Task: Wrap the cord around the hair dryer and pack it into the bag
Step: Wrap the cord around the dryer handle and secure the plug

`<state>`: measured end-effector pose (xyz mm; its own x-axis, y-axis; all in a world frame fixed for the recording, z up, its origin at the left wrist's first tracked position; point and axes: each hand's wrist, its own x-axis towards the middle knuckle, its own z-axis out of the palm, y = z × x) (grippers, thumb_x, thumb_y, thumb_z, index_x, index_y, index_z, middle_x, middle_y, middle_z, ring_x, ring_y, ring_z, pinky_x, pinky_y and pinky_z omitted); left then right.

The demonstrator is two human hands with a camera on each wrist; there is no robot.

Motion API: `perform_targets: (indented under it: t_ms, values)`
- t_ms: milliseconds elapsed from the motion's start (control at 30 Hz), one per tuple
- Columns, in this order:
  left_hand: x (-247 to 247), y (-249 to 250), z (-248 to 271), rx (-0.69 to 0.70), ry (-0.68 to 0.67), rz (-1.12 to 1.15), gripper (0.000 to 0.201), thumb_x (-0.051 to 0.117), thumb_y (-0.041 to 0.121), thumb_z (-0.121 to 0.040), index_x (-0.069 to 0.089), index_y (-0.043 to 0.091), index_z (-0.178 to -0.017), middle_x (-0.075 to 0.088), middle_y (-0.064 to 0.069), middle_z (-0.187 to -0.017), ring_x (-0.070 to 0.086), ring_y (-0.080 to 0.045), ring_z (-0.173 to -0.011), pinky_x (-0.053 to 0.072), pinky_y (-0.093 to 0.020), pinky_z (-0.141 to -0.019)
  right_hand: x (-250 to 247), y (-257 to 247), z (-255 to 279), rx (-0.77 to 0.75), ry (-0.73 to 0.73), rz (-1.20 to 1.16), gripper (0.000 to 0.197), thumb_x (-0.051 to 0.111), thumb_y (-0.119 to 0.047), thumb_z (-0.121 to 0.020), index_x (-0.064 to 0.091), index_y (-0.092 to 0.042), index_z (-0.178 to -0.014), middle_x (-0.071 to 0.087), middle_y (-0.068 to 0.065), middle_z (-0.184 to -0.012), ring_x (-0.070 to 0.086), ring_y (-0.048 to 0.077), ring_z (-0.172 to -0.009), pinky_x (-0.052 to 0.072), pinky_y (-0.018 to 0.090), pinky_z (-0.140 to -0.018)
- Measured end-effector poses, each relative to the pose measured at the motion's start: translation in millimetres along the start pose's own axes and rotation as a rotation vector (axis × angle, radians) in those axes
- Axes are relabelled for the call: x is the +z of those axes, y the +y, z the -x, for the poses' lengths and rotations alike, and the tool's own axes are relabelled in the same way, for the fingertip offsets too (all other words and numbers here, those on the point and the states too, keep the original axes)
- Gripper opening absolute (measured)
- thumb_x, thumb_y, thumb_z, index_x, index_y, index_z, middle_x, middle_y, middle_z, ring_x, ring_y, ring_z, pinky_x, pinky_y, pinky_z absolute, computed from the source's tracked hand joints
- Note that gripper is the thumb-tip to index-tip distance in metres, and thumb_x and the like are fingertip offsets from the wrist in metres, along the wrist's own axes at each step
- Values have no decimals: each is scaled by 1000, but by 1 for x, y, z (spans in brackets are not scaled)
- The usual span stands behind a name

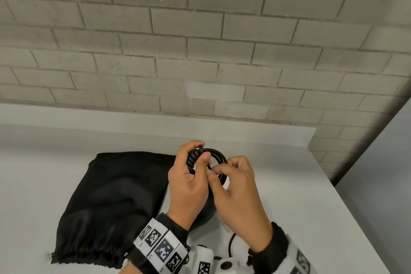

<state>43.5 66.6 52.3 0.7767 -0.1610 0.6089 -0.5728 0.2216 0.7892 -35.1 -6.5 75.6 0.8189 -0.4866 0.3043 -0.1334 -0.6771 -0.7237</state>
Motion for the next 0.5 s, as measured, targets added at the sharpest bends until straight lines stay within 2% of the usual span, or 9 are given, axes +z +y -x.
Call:
perform_targets:
  t_ms: [67, 133, 200, 233, 300, 333, 400, 433, 500]
  values:
    - [-1, -1, 0, 9, 11, -3, 15, 57, 34, -91, 56, 31, -106, 66, 23, -90, 65, -3, -75, 49, -11, -67, -11, -7, -5, 123, -152, -145, 20, 58, -38, -93, 71, -27, -83, 44, -7, -98, 49, 6, -84, 40, 12, -70]
    - [-2, -2, 1, 17, 21, 3, 15, 55, 37, -90, 56, 31, -104, 65, 20, -90, 64, -4, -75, 49, -12, -68, -23, -10, -9, 211, -213, -294, 24, 62, -39, -91, 72, -24, -75, 54, -8, -97, 56, 3, -84, 43, 14, -75]
    - [-3, -4, 0, 30, 27, -9, 15, 55, 38, -90, 56, 28, -102, 65, 18, -91, 65, -4, -77, 49, -13, -69, -33, -14, -12, 309, -292, -532, 36, 62, -42, -90, 65, -19, -62, 58, -9, -79, 54, 5, -72, 42, 19, -74]
    - [-4, -5, -1, 35, 26, -22, 15, 55, 39, -90, 56, 28, -101, 65, 17, -91, 65, -5, -77, 50, -15, -69, -37, -15, -13, 348, -318, -661, 41, 61, -44, -91, 60, -20, -58, 53, -7, -69, 48, 9, -67, 40, 26, -73]
    - [-5, -7, -2, 42, 11, -45, 15, 55, 41, -91, 56, 29, -100, 65, 14, -90, 65, -7, -77, 51, -18, -68, -44, -15, -13, 395, -324, -843, 44, 58, -45, -92, 55, -23, -54, 47, -6, -63, 41, 13, -66, 35, 34, -72]
    - [-5, -9, -4, 39, 12, -47, 16, 54, 41, -91, 56, 28, -99, 65, 13, -90, 65, -7, -77, 51, -19, -69, -45, -14, -12, 382, -308, -853, 43, 57, -44, -91, 58, -21, -55, 51, -6, -65, 44, 13, -68, 36, 33, -74]
    - [-7, -11, -7, 19, 32, -30, 22, 54, 43, -91, 58, 23, -99, 64, 12, -90, 64, -8, -80, 50, -18, -73, -41, -12, -4, 265, -206, -669, 30, 62, -44, -87, 72, -20, -72, 63, -9, -83, 54, 11, -82, 42, 26, -80]
    - [-7, -12, -9, 12, 39, -23, 24, 54, 43, -91, 58, 21, -99, 64, 13, -90, 64, -8, -81, 50, -18, -74, -37, -9, 0, 190, -124, -541, 21, 66, -44, -85, 75, -26, -82, 61, -10, -93, 53, 7, -86, 42, 21, -83]
    - [-6, -12, -11, 8, 33, -16, 24, 54, 42, -91, 58, 20, -100, 64, 14, -90, 64, -7, -81, 49, -16, -75, -30, -7, 10, 61, 2, -350, 13, 67, -41, -84, 74, -34, -92, 54, -12, -97, 50, 2, -87, 40, 13, -82]
